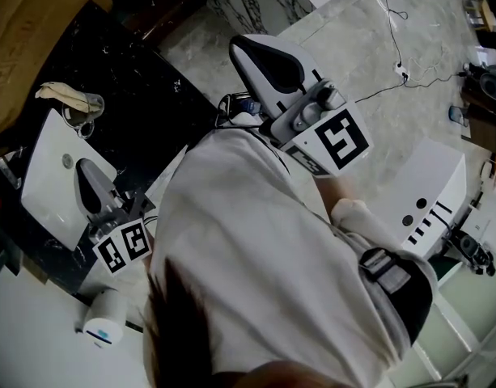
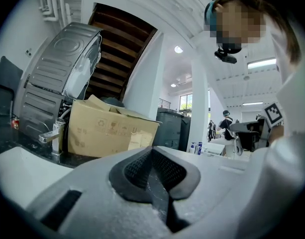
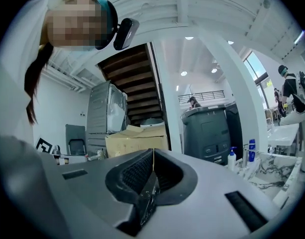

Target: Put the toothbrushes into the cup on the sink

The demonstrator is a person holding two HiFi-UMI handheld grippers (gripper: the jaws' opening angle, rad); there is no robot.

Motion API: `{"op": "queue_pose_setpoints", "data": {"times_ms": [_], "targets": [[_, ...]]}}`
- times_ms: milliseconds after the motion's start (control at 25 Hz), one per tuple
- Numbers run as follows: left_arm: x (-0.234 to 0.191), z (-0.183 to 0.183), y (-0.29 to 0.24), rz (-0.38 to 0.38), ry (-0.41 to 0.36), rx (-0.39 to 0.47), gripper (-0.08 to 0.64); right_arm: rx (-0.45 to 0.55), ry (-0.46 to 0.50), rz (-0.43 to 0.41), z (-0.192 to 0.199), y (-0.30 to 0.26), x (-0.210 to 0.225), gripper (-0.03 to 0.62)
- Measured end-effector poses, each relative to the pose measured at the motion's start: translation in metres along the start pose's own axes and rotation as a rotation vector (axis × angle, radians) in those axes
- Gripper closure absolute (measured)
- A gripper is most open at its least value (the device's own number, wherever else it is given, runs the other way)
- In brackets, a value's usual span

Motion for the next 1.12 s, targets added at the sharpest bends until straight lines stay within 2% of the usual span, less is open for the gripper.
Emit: {"op": "queue_pose_setpoints", "data": {"times_ms": [320,760,880,1120], "targets": [[0.002,0.012,0.014,0.009,-0.017,-0.013,0.551,-0.094,-0.007,0.089,0.039,0.017,0.006,0.575],[0.011,0.025,0.016,0.014,0.041,-0.032,0.551,-0.178,-0.030,0.135,0.080,0.023,0.001,0.575],[0.014,0.027,0.014,0.020,0.044,-0.036,0.551,-0.188,-0.054,0.153,0.085,0.024,0.002,0.575],[0.019,0.027,0.013,0.027,0.041,-0.038,0.551,-0.190,-0.040,0.145,0.083,0.023,0.004,0.575]]}}
Point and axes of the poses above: the fingertips, and each gripper's own axes: y backward along the fingers, x to its right, z out of its underside, the point moved 5 cm from there along y, backward along the fingers, and after that the axes turned 3 degrees about -x, right-handed, at the moved point
